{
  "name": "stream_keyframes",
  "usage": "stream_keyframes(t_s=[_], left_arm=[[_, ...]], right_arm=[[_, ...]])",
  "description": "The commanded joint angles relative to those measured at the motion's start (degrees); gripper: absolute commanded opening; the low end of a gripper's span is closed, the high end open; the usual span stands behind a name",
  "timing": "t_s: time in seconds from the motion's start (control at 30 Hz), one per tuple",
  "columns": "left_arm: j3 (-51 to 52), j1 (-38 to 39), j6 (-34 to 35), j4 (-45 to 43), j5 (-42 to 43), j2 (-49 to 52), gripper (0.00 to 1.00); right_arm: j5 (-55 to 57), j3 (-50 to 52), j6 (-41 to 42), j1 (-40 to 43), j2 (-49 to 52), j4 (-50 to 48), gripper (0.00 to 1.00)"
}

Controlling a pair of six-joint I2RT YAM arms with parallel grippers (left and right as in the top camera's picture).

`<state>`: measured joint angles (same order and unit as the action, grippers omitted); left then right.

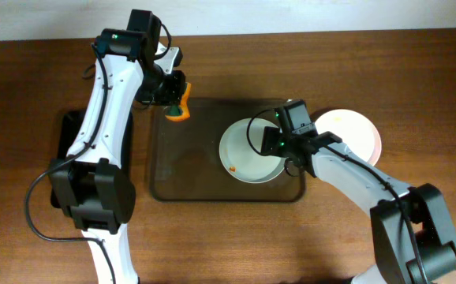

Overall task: Clean dirty plates on tray and stack at the side
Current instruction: 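Hold the last plate with right gripper, scrub it with sponge, then lift the sponge away with the left gripper, raise the plate rim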

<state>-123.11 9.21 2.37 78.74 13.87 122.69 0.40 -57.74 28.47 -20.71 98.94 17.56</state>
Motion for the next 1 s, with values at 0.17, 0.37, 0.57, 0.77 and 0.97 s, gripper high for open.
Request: stream_keyframes(t_s=[0.17, 0.37, 0.57, 0.77, 0.97], left_arm=[[0.3, 0.0, 0.0, -1.1, -0.2, -0.7, 0.0], [0.9, 0.3, 0.0, -1.4, -0.2, -0.5, 0.0], [10.2, 4.9, 0.0, -7.4, -0.2, -0.5, 0.0], [25.7, 9.6, 1.7, -25.5, -0.9, -0.5, 0.0], [39.0, 13.2, 3.0, -38.1, -1.7, -0.4, 0.0]], right_arm=[[0.5, 0.2, -4.5, 3.9, 8.5, -4.8, 0.48], [-8.9, 0.2, 11.0, 3.3, 9.2, -2.8, 0.04], [-8.6, 0.2, 21.8, -0.3, 9.2, -1.3, 0.04], [-8.5, 0.2, 21.5, -0.7, 9.2, -0.8, 0.04], [-8.3, 0.2, 21.3, -0.7, 9.2, -0.8, 0.04]])
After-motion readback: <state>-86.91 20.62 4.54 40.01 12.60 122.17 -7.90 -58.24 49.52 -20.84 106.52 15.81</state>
